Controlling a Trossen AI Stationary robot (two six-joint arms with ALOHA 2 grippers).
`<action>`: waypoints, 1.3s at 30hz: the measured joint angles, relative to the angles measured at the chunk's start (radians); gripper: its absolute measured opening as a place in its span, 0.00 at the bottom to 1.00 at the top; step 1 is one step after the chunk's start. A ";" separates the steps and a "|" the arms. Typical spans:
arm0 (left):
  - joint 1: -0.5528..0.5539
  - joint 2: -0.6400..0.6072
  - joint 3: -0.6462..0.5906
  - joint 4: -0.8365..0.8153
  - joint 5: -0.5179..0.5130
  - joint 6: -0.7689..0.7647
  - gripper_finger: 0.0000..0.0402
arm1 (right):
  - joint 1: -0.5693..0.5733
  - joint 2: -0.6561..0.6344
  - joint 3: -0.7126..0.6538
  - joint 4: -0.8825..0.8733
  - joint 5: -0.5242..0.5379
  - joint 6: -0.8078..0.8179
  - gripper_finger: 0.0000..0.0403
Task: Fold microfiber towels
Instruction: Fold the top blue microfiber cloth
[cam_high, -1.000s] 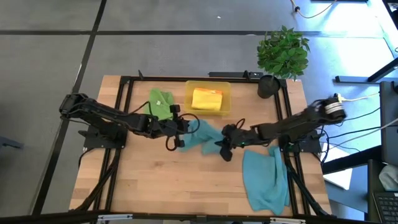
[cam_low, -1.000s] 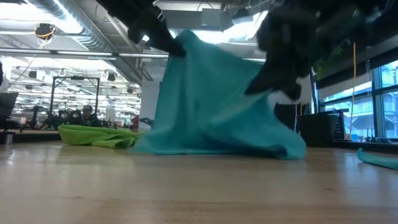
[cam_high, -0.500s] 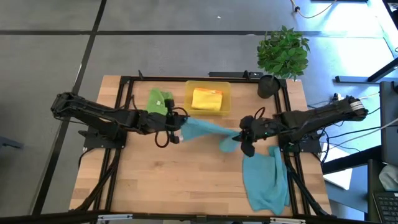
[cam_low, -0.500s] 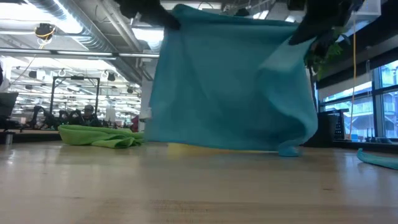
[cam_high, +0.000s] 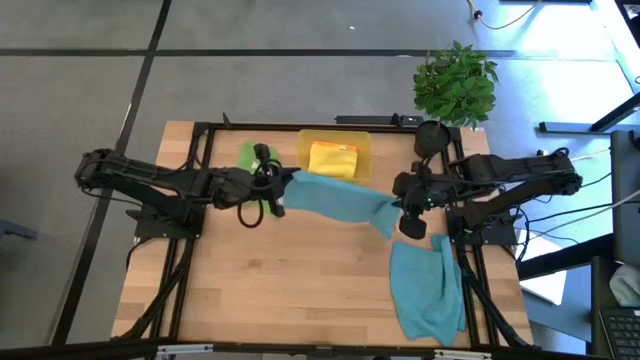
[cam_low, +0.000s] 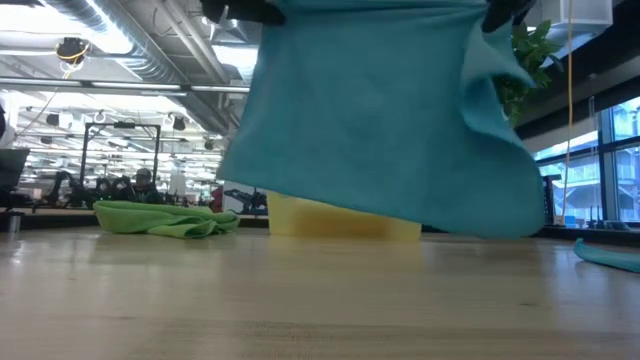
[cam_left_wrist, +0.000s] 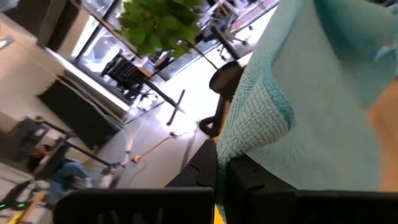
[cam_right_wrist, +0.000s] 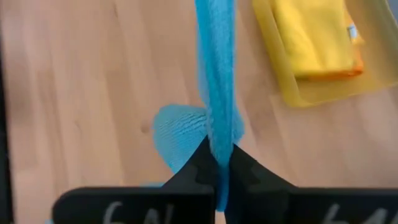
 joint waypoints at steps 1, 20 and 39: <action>0.006 -0.002 0.000 -0.004 -0.011 0.008 0.00 | -0.004 0.015 0.020 -0.025 0.000 -0.024 0.01; 0.108 -0.004 0.000 -0.113 -0.023 0.085 0.00 | -0.093 0.186 0.095 -0.291 0.200 -0.145 0.01; 0.061 -0.006 0.000 -0.240 0.011 0.073 0.00 | 0.040 0.227 0.125 -0.302 0.291 -0.038 0.01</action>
